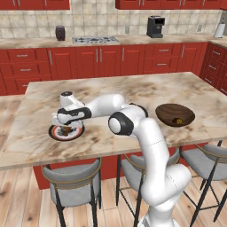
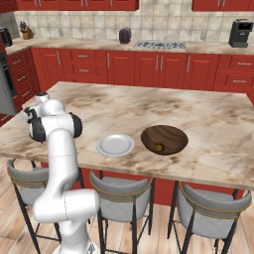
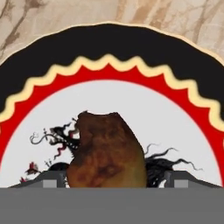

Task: Pick the chicken drumstick and sweet potato from their plates and place them in the bowl. Then put the bowl in the fridge.

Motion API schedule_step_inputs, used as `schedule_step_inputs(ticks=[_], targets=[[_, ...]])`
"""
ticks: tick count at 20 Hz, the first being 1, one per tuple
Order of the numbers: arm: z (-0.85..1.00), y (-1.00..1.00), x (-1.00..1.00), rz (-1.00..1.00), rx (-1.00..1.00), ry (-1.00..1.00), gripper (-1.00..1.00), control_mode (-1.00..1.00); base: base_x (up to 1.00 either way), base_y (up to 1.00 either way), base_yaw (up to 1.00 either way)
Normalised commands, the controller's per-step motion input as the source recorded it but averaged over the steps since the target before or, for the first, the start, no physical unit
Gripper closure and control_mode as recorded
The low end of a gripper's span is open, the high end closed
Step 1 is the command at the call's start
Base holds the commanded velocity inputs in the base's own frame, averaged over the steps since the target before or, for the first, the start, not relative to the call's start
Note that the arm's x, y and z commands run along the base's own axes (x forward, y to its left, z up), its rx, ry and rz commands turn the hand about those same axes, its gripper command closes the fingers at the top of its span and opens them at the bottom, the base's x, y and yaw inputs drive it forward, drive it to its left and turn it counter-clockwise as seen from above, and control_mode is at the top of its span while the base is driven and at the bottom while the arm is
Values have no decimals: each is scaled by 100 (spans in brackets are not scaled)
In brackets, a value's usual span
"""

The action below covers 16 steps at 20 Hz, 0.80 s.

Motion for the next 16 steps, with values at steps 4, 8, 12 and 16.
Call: schedule_step_inputs(ticks=[4,8,12,16], targets=[[2,0,0,0,-3,0,100,-100,0,0,0],[22,-5,-1,0,-3,0,100,-100,0,0,0],[36,-24,-10,2,-2,0,100,-100,0,0,0],[30,-43,-24,3,0,0,100,-100,0,0,0]])
